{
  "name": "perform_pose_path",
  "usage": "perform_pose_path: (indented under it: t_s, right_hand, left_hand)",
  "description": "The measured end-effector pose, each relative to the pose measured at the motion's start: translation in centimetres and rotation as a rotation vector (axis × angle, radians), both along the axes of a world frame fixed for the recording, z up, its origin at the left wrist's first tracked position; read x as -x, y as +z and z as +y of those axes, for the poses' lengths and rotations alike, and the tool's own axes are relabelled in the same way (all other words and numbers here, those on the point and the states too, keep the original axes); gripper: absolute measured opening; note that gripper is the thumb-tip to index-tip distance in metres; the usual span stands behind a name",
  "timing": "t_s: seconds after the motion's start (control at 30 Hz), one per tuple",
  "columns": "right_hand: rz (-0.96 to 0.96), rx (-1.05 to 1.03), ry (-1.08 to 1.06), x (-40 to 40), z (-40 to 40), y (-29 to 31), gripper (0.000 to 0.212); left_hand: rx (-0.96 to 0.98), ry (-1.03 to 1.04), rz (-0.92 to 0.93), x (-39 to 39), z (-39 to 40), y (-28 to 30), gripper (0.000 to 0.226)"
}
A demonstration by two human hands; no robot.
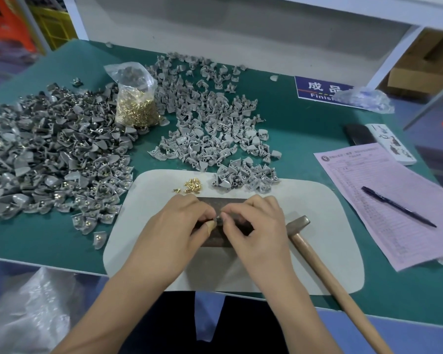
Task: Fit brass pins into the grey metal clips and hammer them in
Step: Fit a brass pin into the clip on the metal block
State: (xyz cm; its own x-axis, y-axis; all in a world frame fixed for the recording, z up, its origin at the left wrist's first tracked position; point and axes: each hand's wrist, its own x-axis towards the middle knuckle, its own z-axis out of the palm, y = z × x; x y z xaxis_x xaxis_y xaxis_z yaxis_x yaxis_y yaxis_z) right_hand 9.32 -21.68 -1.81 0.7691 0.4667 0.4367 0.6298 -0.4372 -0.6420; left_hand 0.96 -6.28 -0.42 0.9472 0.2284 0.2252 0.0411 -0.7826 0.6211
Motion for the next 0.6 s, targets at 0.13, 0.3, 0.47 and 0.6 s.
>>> perform_pose_path:
  t_s: [0.13,0.3,0.47,0.6]
  right_hand:
    - [-0.045,0.091,0.026,-0.4,0.0,0.1,0.004]
    - [-0.031,0.147,0.082,-0.8,-0.5,0.3,0.006]
    - [-0.006,0.157,0.144,-1.1,-0.8,0.6,0.007]
    - [0.014,0.131,0.132,-0.7,-0.7,0.5,0.007]
  left_hand:
    - [0.012,0.007,-0.018,0.0,0.0,-0.3,0.012]
    - [0.101,0.016,-0.048,0.0,0.0,-1.3,0.014]
    - [0.103,0.019,-0.05,0.0,0.0,-2.0,0.014]
    - [0.124,0.019,-0.055,0.0,0.3,-2.1,0.014]
